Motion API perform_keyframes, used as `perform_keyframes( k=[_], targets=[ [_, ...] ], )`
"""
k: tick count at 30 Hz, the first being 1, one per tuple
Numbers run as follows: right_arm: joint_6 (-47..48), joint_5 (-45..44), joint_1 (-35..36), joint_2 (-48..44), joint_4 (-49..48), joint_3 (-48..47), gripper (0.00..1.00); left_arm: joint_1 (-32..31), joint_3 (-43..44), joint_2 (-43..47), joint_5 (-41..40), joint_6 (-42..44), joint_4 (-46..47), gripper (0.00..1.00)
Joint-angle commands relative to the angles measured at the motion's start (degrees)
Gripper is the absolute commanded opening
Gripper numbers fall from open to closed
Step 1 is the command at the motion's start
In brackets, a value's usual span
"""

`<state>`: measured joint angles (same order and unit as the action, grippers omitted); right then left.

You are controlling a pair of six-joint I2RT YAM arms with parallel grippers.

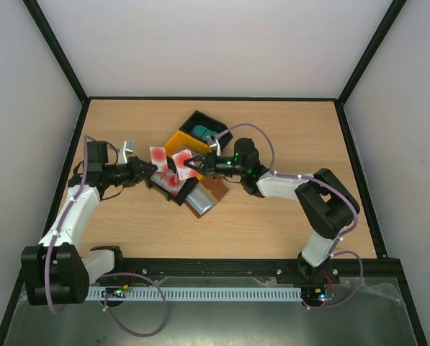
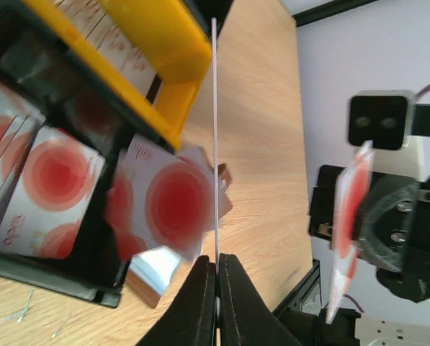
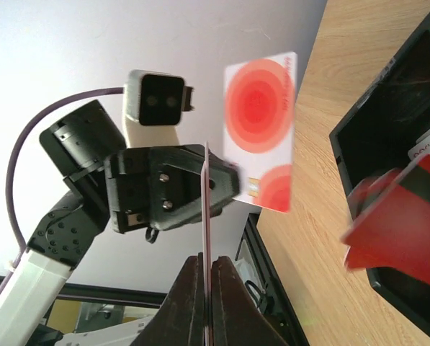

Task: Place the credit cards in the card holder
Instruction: Place the credit card in the storage box.

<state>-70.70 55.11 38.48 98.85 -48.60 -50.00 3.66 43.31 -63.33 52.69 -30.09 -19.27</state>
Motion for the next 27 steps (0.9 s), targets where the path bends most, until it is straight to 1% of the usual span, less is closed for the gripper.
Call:
perform_keyframes(
  k=[1,7,9,13,15,17,18,21,23,27],
  targets=[
    [2.14,0.12,0.04,2.08,0.04,-0.08,0.02,0.12,-3.30,-2.60,-1.91,2.30,-1.20,0.03],
    [5.21,-1.57,1.24,6.81,3.78,-2.96,0.02,-1.88,-4.95,-6.56,-6.54,2.39,0.39,0.03],
    [6.31,-2.75,1.21,6.88,5.48,-3.67,0.02,-3.26,-4.42,-7.62,-8.57,2.90,-0.11,0.03],
    [11.63,-4.75,1.18,6.64,13.15,-6.23,0.02,-5.57,-3.49,-9.67,-11.90,3.13,-0.94,0.03],
    [12.89,-5.39,1.24,6.16,14.55,-6.53,0.02,-6.77,-2.82,-10.68,-14.03,2.89,-1.46,0.04],
    [13.08,-5.64,1.22,5.92,15.05,-6.44,0.02,-7.96,-2.09,-11.48,-16.33,2.74,-1.97,0.12],
    [13.19,-5.69,1.29,5.72,15.21,-6.44,0.02,-8.46,-1.75,-11.85,-17.13,2.77,-2.44,0.21],
    [13.61,-5.63,1.26,5.17,15.90,-6.19,0.02,-8.84,-0.50,-11.89,-18.26,2.84,-3.63,0.36],
    [13.71,-5.57,1.24,4.55,16.28,-6.01,0.02,-8.85,0.51,-10.94,-18.74,2.89,-4.54,0.43],
    [14.25,-5.12,1.22,2.59,16.76,-6.01,0.02,-8.87,2.89,-7.90,-20.23,2.79,-6.40,0.52]
  ],
)
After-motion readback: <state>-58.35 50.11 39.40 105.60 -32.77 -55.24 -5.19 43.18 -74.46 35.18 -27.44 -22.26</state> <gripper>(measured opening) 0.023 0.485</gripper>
